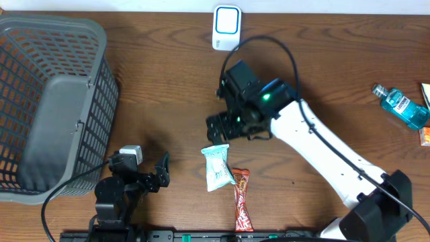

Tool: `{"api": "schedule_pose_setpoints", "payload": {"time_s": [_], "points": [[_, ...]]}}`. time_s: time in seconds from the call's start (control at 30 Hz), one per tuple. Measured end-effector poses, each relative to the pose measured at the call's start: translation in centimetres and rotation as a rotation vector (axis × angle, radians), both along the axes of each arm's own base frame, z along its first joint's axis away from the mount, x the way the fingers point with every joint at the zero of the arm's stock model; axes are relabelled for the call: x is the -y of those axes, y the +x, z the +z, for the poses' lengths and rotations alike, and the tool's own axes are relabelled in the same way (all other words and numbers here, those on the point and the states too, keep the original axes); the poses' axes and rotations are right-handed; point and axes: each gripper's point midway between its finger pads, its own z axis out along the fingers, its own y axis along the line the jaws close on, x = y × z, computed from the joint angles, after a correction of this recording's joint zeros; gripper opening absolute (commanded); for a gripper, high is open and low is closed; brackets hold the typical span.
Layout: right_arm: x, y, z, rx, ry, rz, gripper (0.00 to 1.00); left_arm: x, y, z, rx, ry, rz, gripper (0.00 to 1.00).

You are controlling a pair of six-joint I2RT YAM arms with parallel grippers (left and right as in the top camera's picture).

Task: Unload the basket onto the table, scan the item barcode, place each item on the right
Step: 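Move the right gripper down to the green wipes pack and grasp it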

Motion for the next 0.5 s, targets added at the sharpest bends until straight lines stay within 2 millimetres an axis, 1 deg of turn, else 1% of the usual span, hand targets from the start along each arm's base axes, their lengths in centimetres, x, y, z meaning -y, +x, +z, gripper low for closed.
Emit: {"api": "schedule_pose_setpoints", "payload": {"time_s": [0.13,0.2,0.33,0.43,0.5], "points": [[0.2,-1.3,-3.1,-0.056,0.004,-0.007,0.95,0.0,0.0,0.0,0.000,0.000,0.000,0.96],[0.1,-1.6,-4.5,-0.067,0.019,-0.005,0.97,0.0,0.0,0.0,0.000,0.000,0.000,0.96],[0.2,-2.8,-7.6,-0.092,0.047,0.001,0.96,0.0,0.0,0.0,0.000,0.000,0.000,0.97],[-0.5,-3.2,-9.2,-0.090,0.109,0.011,0.96,0.0,0.0,0.0,0.000,0.000,0.000,0.96],[-0.9,-3.5,-9.9,-0.089,0.153,0.021,0.97,0.0,0.0,0.0,0.000,0.000,0.000,0.96]]}}
